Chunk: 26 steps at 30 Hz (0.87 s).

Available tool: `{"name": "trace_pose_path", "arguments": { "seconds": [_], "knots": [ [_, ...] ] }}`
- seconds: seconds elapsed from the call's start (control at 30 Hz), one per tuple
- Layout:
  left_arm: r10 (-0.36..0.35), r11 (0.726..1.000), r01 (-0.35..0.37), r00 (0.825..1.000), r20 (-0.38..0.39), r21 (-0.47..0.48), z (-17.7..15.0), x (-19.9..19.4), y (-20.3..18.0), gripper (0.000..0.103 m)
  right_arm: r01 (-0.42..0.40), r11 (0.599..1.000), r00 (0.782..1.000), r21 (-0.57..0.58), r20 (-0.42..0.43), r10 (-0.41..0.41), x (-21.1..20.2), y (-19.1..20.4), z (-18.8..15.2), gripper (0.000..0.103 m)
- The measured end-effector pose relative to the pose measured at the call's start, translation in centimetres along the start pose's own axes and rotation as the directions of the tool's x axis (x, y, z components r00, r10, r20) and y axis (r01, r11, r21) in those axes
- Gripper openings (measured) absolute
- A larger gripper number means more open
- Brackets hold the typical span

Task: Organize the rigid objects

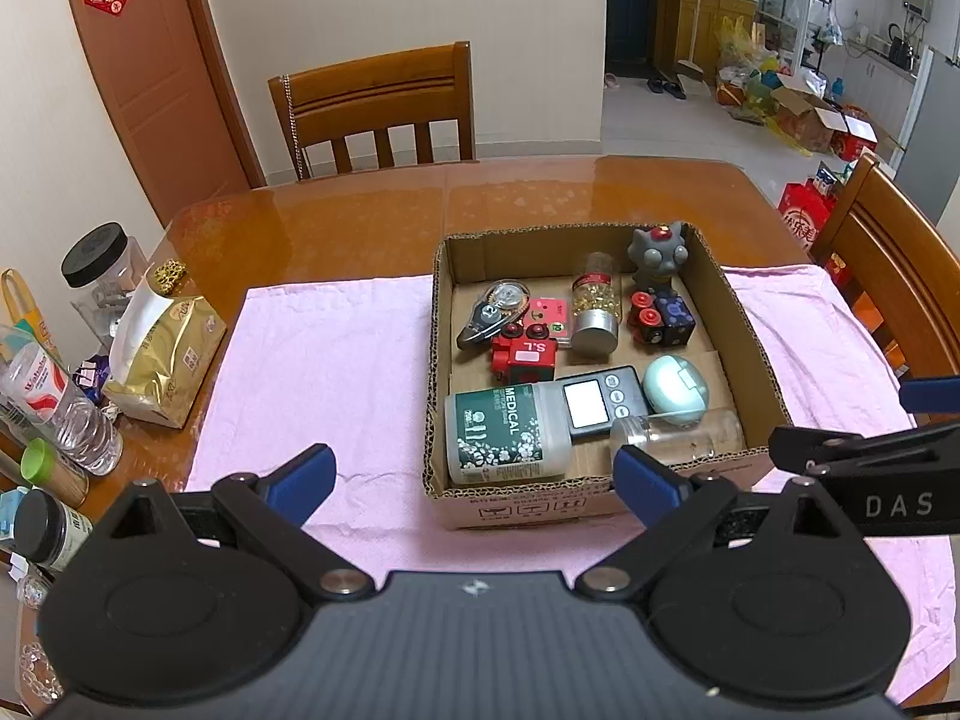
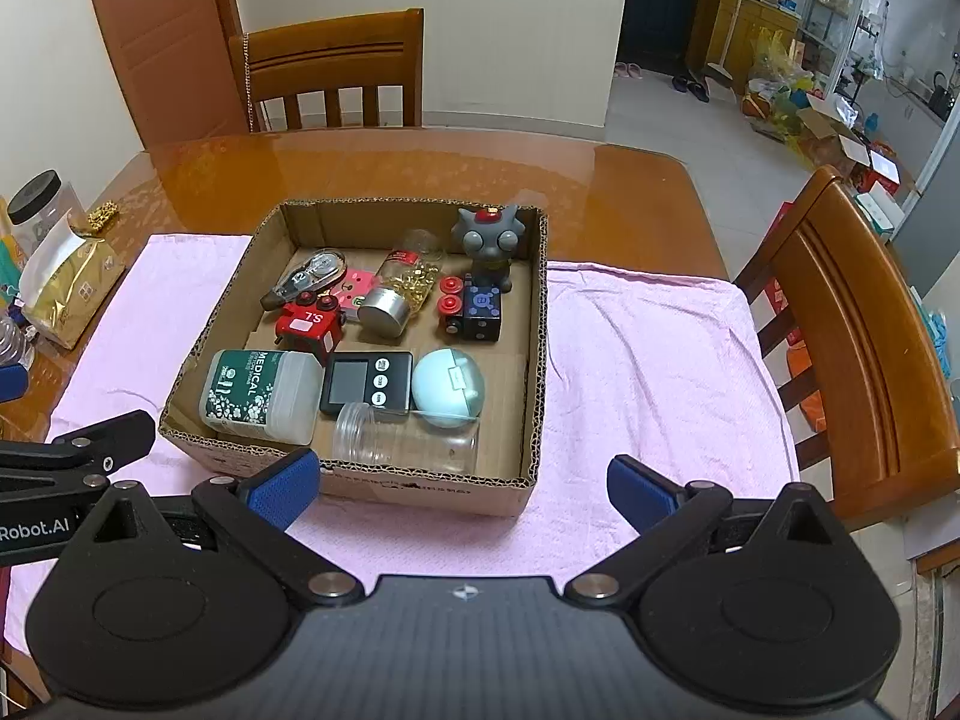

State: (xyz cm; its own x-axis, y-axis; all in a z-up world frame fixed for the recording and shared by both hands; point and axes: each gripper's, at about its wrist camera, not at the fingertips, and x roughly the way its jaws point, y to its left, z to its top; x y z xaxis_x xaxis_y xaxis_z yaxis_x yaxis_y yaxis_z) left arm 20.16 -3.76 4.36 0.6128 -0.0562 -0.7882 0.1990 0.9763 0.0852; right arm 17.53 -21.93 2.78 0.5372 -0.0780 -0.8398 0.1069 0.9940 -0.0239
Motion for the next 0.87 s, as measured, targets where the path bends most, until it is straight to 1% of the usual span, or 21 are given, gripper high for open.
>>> {"name": "trace_pose_path", "arguments": {
  "seconds": [0.87],
  "knots": [
    [-0.002, 1.0, 0.002, 1.0, -0.004, -0.003, 0.06, 0.12, -0.1, 0.098, -0.003, 1.0, 1.0, 0.0, 0.0, 0.003, 0.07, 0.05, 0.19, 0.103]
  ]
}}
